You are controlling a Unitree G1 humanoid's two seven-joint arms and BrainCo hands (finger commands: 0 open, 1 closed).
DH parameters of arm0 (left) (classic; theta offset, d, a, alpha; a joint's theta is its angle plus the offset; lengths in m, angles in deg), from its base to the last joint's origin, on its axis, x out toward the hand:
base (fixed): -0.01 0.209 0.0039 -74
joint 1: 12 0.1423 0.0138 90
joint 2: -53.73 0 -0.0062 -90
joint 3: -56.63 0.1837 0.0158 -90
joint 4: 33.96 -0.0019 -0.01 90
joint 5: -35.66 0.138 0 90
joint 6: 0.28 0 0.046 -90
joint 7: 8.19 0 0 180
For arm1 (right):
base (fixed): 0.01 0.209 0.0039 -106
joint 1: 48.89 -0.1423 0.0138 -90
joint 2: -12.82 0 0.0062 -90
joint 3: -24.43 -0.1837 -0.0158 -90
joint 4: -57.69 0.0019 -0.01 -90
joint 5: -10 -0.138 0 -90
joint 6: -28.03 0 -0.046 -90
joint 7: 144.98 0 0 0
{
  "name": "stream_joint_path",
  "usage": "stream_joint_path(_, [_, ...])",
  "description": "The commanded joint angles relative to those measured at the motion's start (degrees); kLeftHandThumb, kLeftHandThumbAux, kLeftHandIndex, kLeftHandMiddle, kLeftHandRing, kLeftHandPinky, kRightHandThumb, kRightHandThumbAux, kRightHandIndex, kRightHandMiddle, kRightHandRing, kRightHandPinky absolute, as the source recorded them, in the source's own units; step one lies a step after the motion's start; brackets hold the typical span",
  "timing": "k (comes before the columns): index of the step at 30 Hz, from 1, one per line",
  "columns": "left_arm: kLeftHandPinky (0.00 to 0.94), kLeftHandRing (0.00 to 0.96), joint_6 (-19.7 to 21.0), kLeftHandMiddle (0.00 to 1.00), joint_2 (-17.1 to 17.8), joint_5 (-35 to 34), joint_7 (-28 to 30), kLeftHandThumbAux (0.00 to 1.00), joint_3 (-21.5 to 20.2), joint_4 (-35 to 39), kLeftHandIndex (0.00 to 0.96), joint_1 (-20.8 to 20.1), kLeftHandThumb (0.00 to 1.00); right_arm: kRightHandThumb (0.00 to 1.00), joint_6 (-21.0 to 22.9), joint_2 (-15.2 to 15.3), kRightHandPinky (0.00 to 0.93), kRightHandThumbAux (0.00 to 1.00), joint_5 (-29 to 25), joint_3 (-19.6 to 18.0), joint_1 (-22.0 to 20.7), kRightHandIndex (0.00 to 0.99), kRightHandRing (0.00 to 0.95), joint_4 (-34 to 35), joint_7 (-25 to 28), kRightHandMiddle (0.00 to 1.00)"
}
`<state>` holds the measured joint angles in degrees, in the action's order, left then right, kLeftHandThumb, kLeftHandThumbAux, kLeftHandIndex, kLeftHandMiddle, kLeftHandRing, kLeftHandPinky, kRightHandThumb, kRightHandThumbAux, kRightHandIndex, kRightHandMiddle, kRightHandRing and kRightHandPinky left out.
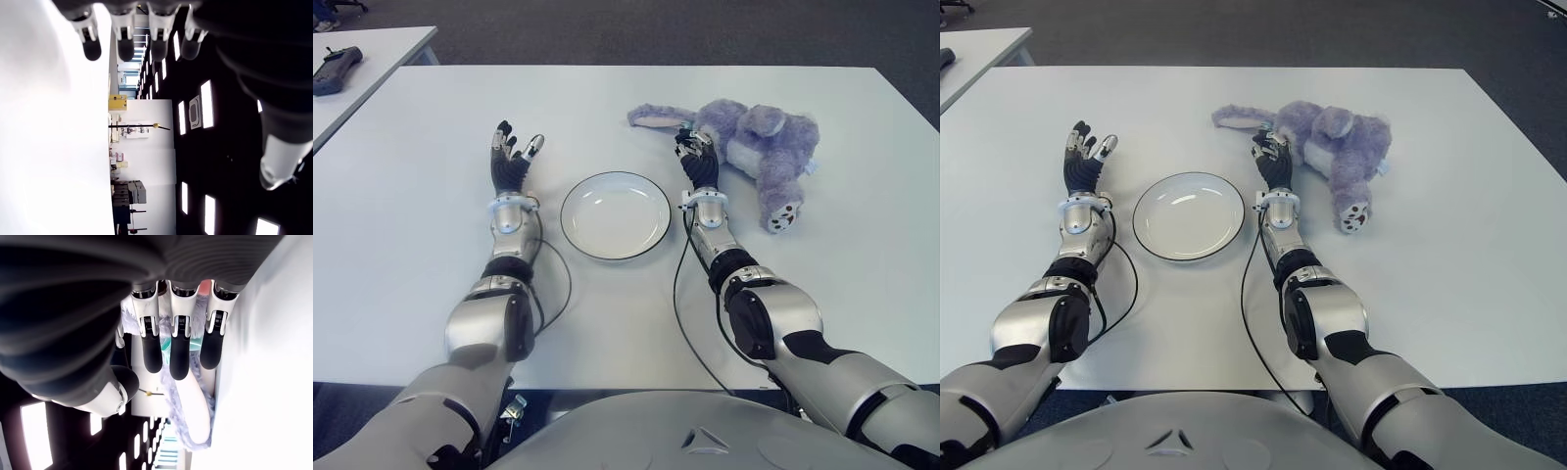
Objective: Put the doll into the plate.
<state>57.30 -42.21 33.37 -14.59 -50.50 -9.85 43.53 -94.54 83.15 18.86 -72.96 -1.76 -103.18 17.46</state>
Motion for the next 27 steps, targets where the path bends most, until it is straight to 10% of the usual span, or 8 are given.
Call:
stream_joint_path(1, [0.022, 0.013, 2.2, 0.033, -8.5, -0.5, 0.2, 0.639, 0.3, -9.0, 0.026, 15.5, 0.000, 0.666, 4.4, -1.4, 0.228, 0.752, 0.9, 0.6, 12.7, 0.394, 0.252, -7.0, -0.4, 0.229])
stream_joint_path(27, [0.015, 0.010, 2.5, 0.027, -8.5, -0.4, 0.1, 0.624, 0.4, -9.1, 0.020, 15.3, 0.000, 0.670, 4.3, -1.3, 0.252, 0.751, 0.4, 0.2, 12.3, 0.394, 0.246, -7.0, 0.2, 0.226])
